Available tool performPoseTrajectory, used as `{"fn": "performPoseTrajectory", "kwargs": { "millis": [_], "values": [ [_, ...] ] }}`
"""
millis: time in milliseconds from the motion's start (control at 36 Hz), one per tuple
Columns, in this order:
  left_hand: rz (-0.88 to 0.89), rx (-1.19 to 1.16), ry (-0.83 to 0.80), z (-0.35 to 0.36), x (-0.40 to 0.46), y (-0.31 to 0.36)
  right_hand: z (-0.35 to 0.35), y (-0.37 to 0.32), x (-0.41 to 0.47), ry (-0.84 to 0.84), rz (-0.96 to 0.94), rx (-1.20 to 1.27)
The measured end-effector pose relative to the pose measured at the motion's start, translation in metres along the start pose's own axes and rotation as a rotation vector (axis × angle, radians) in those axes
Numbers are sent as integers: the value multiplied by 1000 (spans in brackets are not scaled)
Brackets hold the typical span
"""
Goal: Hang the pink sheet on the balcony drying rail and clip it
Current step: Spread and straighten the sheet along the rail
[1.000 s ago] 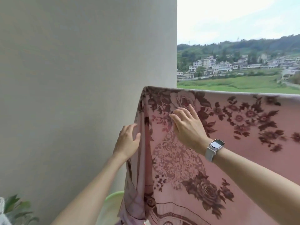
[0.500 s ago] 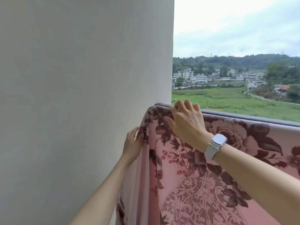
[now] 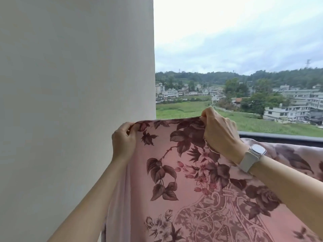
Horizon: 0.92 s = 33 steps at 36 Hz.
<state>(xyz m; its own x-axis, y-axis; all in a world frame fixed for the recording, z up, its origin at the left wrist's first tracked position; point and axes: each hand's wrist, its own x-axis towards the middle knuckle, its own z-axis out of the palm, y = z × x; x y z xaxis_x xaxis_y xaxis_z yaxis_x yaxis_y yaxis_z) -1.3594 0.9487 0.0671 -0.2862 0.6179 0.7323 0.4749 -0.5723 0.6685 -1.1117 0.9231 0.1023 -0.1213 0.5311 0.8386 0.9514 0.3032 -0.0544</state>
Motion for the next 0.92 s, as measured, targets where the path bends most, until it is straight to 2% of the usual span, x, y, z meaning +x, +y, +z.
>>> {"fn": "performPoseTrajectory", "kwargs": {
  "millis": [111,361,528,667,806,917],
  "values": [
    [186,-38,-40,22,23,52,-35,37,14,79,55,39],
    [519,5,-100,102,20,173,-135,149,5,282,22,-158],
    [545,17,-143,162,-31,219,-185,216,-35,256,-8,-286],
    [595,12,-143,190,-68,259,-220,260,-56,282,-95,-258],
    [696,-10,-199,231,-113,331,-268,330,-86,323,35,-289],
    [649,-5,-264,280,-150,372,-311,380,-115,299,89,-375]
  ]
}}
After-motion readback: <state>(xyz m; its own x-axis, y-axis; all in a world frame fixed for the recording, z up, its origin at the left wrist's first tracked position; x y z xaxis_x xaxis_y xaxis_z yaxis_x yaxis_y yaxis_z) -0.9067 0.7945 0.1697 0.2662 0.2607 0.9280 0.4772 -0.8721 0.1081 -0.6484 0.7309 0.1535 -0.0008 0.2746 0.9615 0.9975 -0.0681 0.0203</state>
